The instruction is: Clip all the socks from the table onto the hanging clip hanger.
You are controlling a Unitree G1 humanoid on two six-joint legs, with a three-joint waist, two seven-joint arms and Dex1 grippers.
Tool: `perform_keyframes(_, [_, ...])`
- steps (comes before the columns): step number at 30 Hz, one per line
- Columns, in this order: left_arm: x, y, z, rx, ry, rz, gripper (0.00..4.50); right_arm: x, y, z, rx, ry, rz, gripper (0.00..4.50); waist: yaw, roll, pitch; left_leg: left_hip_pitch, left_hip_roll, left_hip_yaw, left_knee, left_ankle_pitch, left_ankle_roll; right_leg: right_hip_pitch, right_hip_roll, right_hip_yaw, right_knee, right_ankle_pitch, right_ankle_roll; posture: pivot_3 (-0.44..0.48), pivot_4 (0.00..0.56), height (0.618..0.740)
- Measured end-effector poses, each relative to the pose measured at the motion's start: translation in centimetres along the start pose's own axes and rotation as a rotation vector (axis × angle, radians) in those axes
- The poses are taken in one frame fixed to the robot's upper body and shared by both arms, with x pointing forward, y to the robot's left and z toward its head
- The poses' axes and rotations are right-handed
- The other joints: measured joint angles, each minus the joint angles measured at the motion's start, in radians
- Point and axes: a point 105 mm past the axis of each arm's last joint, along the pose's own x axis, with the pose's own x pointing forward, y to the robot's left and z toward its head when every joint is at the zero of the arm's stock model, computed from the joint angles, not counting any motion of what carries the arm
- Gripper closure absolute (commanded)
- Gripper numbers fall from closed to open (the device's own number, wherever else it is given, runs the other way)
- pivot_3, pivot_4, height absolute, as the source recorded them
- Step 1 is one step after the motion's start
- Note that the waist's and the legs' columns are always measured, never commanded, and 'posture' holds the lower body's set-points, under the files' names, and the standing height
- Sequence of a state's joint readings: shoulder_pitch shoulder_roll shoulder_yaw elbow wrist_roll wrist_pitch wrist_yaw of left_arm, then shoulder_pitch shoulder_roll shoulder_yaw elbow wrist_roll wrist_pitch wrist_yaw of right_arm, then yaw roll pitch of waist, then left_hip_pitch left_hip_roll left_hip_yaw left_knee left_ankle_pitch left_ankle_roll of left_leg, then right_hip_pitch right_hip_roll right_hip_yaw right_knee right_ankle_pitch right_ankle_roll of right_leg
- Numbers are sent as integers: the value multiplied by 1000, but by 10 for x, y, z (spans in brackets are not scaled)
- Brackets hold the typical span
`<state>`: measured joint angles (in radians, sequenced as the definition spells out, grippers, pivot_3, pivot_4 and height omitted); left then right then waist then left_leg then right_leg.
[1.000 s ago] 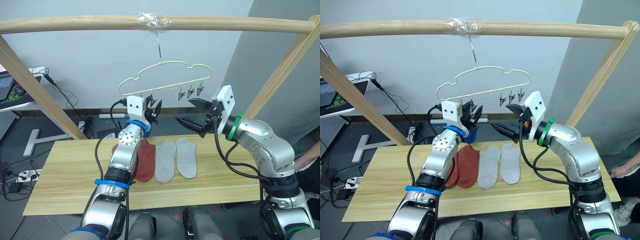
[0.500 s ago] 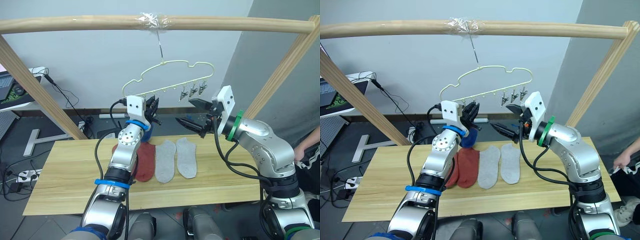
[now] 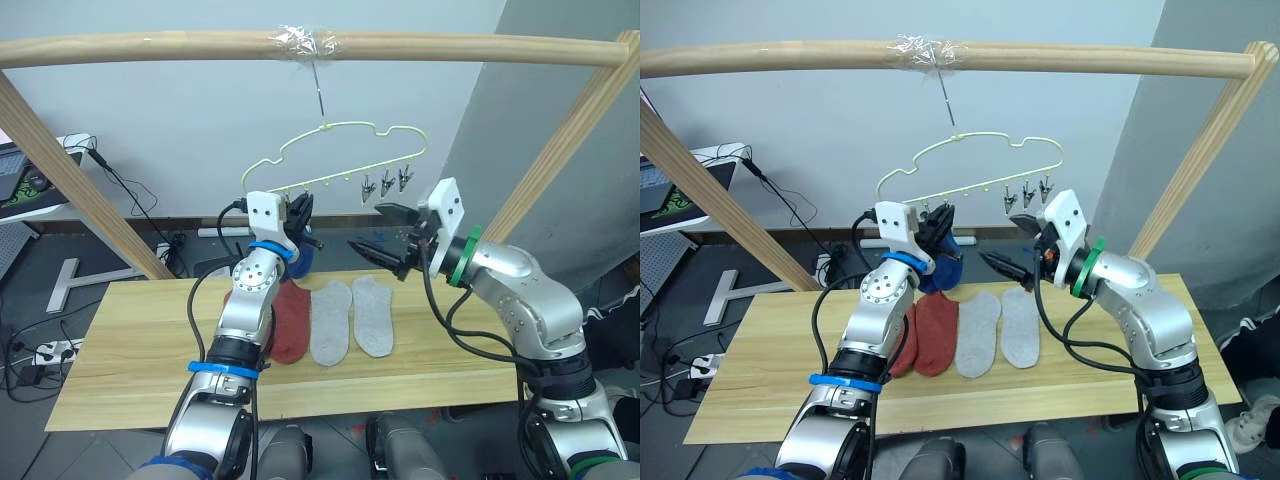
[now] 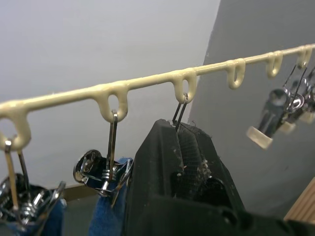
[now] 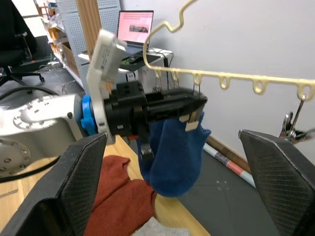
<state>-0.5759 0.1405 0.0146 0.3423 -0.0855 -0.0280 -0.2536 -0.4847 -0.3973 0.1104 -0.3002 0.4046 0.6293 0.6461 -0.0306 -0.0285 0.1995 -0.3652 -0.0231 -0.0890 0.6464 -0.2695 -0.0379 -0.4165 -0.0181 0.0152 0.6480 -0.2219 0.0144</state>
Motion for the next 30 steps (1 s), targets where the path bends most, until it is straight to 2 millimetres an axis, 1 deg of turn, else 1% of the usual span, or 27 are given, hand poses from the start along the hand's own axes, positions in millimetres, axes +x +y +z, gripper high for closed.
perform_keyframes(1, [-1,3,0,-28,2,8,4491,2,0,-12,-5,38,-14,0,0,0,0,0,0,0,0,0,0,0,0,0,0,0,0,-37,168,740])
perform_keyframes(3, [-3,7,1,-67,2,16,4491,3,-4,-42,3,134,-54,0,1,0,0,0,0,1,1,0,0,0,0,1,0,0,0,-25,167,740])
perform_keyframes(7, [-7,14,2,-95,3,36,4491,1,-12,-99,18,294,-109,0,0,0,0,2,0,2,1,0,0,1,0,1,0,0,0,-12,169,740])
perform_keyframes(9, [-7,15,2,-98,7,43,4491,2,-17,-121,31,345,-147,0,-1,0,0,2,0,2,1,0,0,1,0,1,1,0,0,-11,172,740])
perform_keyframes(13, [-10,14,2,-101,8,41,4491,3,-25,-157,30,438,-210,0,-2,0,0,2,0,3,1,0,0,1,0,2,1,0,0,-4,173,740])
perform_keyframes(15, [-12,13,3,-102,6,39,4491,4,-26,-170,46,469,-225,0,-1,0,0,2,0,3,1,0,0,1,0,2,1,0,0,2,175,740])
perform_keyframes(17, [-12,13,2,-102,11,37,4491,8,-28,-178,75,487,-249,0,-1,0,0,2,0,3,1,0,0,0,0,2,1,0,0,2,175,740])
perform_keyframes(20, [-12,13,2,-100,12,34,4491,15,-30,-181,83,494,-259,0,-1,0,0,2,0,3,1,0,0,1,0,2,1,0,-1,2,175,740])
perform_keyframes(23, [-12,13,3,-99,12,32,4491,19,-25,-188,94,506,-249,0,0,0,0,2,0,3,0,0,0,1,0,2,1,0,-1,2,175,740])
perform_keyframes(28, [-12,11,3,-95,14,26,4491,16,-18,-204,89,565,-232,0,0,0,0,2,0,3,0,0,0,1,0,2,1,0,-1,4,175,740])
perform_keyframes(30, [-12,10,2,-94,16,22,4491,15,-18,-207,71,579,-227,0,-1,0,0,2,0,3,0,0,0,1,0,2,1,0,-1,5,175,740])
